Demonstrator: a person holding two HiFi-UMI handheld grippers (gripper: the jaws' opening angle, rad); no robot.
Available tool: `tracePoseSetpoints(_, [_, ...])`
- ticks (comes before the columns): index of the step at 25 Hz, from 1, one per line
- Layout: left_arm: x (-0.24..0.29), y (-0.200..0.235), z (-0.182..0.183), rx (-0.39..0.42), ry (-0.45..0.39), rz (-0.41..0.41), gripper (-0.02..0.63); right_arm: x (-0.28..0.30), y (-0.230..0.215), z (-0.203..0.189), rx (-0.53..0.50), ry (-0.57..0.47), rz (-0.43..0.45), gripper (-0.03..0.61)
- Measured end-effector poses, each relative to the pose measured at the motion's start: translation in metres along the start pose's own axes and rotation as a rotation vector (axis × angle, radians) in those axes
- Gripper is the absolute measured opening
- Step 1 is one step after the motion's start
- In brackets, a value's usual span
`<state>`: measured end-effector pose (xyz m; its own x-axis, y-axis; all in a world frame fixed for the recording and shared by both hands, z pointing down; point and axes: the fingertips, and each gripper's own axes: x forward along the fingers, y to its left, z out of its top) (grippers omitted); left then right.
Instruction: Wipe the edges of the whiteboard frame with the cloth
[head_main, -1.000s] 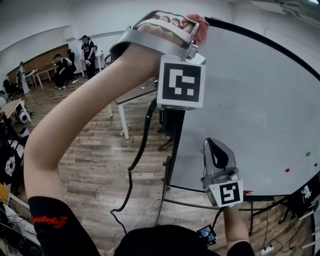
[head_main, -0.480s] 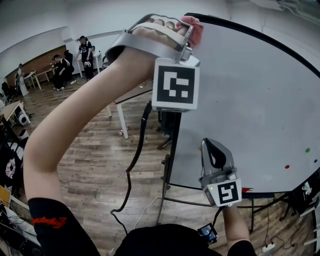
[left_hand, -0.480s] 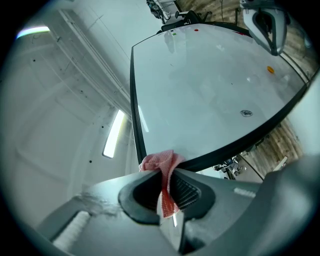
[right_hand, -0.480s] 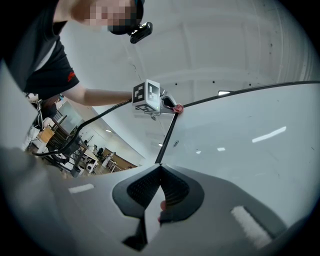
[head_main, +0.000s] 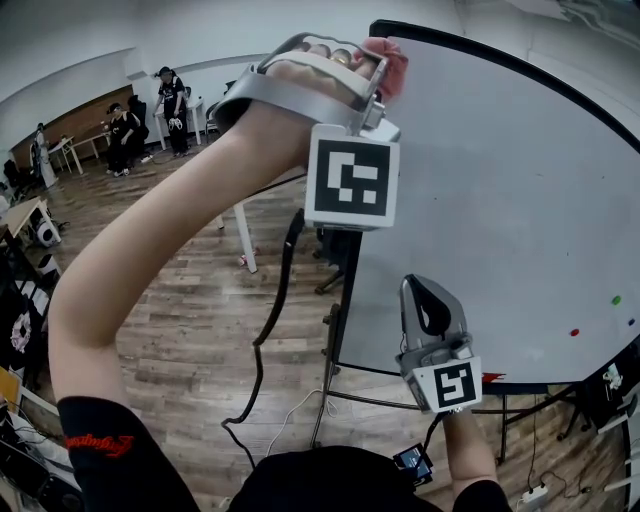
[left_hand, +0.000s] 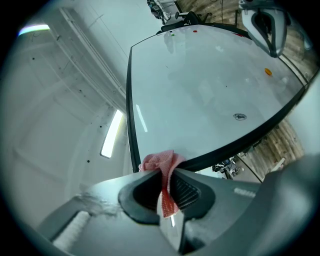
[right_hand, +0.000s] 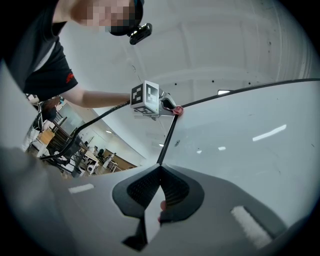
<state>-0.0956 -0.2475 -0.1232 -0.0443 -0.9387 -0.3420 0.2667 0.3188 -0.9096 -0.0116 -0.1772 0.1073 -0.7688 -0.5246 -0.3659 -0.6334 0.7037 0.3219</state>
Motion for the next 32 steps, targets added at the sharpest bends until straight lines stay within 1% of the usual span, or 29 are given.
tracePoseSetpoints(4, [-0.004, -0.005, 0.002, -0.008, -0.003, 0.001, 0.040, -0.004, -0.002, -0.006, 0.002, 0.028, -0.024, 0.002])
tracePoseSetpoints(9, [-0.007, -0.009, 0.004, -0.020, -0.006, -0.003, 0.040, -0.008, 0.002, -0.011, 0.000, 0.032, 0.001, 0.002])
tracePoseSetpoints(13, [-0.009, -0.017, 0.007, -0.015, -0.008, -0.001, 0.040, -0.010, 0.002, -0.013, 0.007, 0.025, 0.001, 0.002])
tracePoseSetpoints(17, [-0.009, -0.022, 0.008, -0.020, -0.008, -0.009, 0.040, -0.010, -0.001, -0.015, 0.016, 0.042, -0.010, 0.002])
tracePoseSetpoints(24, [-0.014, -0.031, 0.012, -0.026, -0.005, -0.035, 0.040, -0.012, 0.002, -0.016, 0.023, 0.035, 0.001, 0.002])
tracePoseSetpoints(32, [-0.016, -0.038, 0.012, -0.018, 0.003, -0.031, 0.040, -0.014, 0.003, -0.021, 0.031, 0.043, 0.009, 0.002])
